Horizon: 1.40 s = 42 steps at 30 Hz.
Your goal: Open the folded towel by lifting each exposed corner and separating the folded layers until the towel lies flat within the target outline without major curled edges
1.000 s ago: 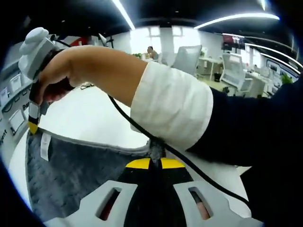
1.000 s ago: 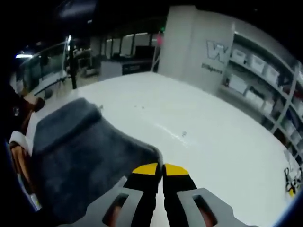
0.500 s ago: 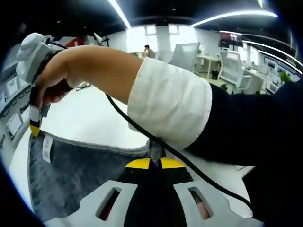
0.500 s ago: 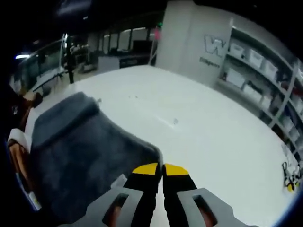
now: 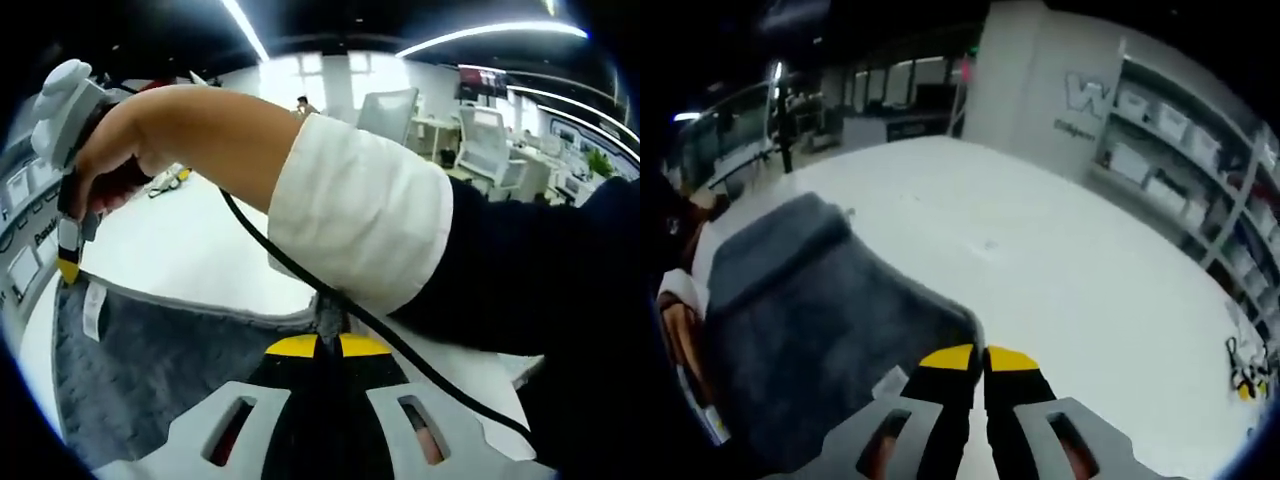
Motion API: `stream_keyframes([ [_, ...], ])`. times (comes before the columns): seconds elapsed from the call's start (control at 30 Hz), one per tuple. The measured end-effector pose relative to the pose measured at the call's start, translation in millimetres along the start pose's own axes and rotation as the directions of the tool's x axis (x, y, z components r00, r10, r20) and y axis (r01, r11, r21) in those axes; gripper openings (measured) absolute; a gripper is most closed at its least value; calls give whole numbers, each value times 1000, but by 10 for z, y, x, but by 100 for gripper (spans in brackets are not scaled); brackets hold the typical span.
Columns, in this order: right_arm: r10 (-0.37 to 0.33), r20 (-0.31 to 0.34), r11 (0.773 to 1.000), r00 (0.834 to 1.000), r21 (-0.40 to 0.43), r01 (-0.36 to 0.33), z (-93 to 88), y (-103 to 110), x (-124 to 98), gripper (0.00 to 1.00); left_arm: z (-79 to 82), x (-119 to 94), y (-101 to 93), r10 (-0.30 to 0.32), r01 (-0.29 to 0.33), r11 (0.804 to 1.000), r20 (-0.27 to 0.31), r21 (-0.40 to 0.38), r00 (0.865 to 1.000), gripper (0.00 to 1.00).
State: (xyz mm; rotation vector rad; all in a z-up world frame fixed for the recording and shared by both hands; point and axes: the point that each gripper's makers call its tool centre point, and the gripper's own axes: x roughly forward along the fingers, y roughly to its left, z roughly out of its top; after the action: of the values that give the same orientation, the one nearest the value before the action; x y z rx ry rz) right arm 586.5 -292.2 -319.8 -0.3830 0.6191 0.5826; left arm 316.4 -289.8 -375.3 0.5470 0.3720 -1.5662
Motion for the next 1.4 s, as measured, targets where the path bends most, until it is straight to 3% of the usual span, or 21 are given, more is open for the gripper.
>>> stream_keyframes([
  [0.2, -10, -4, 1000, 1000, 8, 10, -63, -225, -44, 0, 49, 132, -14, 7, -6, 1000, -9, 22, 1000, 5],
  [0.5, -12, -42, 1000, 999, -29, 11, -279, -321, -27, 0, 72, 324, 7, 13, -12, 1000, -27, 22, 1000, 5],
  [0.67, -8, -62, 1000, 998, -28, 6, -352, -355, 15, 0, 64, 441, 25, 39, -36, 997, -49, 63, 998, 5],
  [0.8, -22, -109, 990, 994, -141, 6, -425, -383, 57, 0, 49, 545, 75, 59, -54, 996, -66, 77, 996, 5],
  [0.97, -27, -121, 990, 992, -138, 11, -424, -341, 131, 0, 67, 644, 128, 80, -73, 994, -73, 83, 994, 5],
  [1.07, -55, -101, 998, 993, -41, 51, -372, -345, 133, 0, 85, 679, 187, 95, -91, 994, -70, 64, 993, 5],
  [1.4, -95, -135, 995, 986, -50, 89, -457, -387, 63, 0, 119, 788, 203, 114, -111, 992, -60, 57, 992, 5],
])
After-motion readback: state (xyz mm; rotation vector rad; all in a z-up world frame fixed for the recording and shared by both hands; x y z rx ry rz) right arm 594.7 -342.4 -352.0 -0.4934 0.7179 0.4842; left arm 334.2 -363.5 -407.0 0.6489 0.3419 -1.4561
